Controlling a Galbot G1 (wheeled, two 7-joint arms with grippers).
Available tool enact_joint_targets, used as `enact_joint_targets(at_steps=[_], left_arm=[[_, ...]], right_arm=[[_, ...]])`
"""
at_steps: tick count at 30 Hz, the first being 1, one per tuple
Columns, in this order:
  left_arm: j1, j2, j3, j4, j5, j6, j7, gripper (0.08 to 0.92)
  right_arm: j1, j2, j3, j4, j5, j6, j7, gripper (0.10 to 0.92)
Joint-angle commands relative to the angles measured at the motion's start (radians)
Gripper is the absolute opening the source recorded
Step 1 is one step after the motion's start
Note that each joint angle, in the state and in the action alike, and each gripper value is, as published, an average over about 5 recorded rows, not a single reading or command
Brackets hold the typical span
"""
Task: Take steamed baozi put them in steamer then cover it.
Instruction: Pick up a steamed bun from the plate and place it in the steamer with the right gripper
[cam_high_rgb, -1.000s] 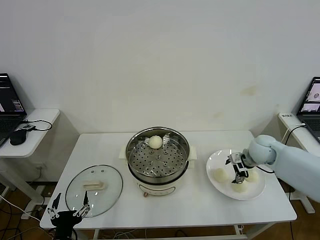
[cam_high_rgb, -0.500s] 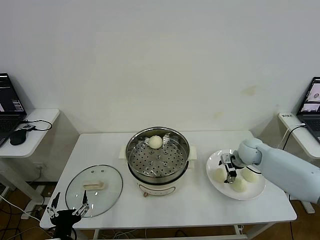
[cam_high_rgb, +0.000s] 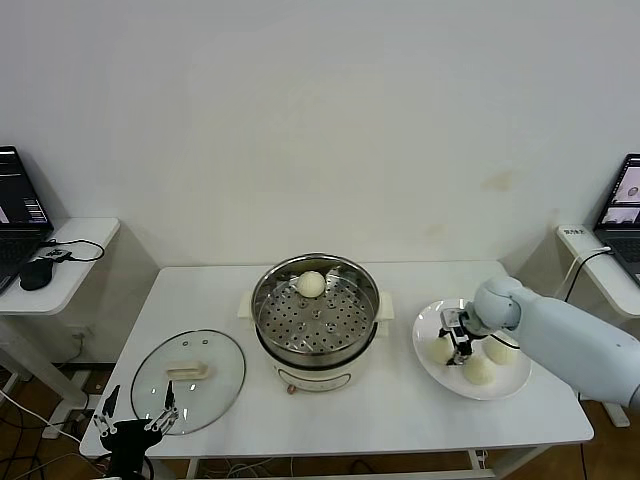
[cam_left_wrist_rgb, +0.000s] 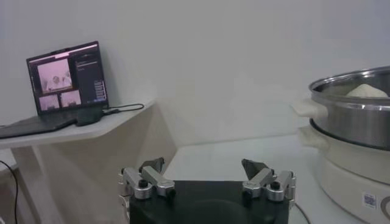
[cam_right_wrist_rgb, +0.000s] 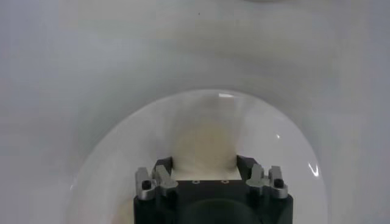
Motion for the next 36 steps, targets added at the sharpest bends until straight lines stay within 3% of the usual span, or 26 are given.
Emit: enact_joint_targets(at_steps=[1, 12, 17, 26, 36], left_arm=[[0.0, 0.0, 0.001, -0.002, 0.001, 0.0, 0.0, 0.823], [0.0, 0.006, 0.005, -0.028, 0.003, 0.003, 0.001, 0.823], [-0.006, 0.008, 0.016, -0.036, 0.005, 0.008, 0.001, 0.823], [-0.025, 0.021, 0.018, -0.03, -0.002, 0.016, 0.002, 0.823], [-0.043, 0.021, 0.012, -0.019, -0.009, 0.016, 0.001, 0.823]], right_arm=[[0.01, -0.011, 0.004, 0.008, 0.001, 0.006, -0.02, 0.639], [0.322, -0.151, -0.082, 0.165, 0.182, -0.029, -0.076, 0.63], [0.536, -0.141, -0.204, 0.242, 0.291, -0.074, -0.073, 0.636], [0.782, 0.127, -0.394, 0.285, 0.548, -0.221, 0.021, 0.645], [0.668, 0.502, -0.412, 0.106, 0.653, -0.349, 0.125, 0.645]])
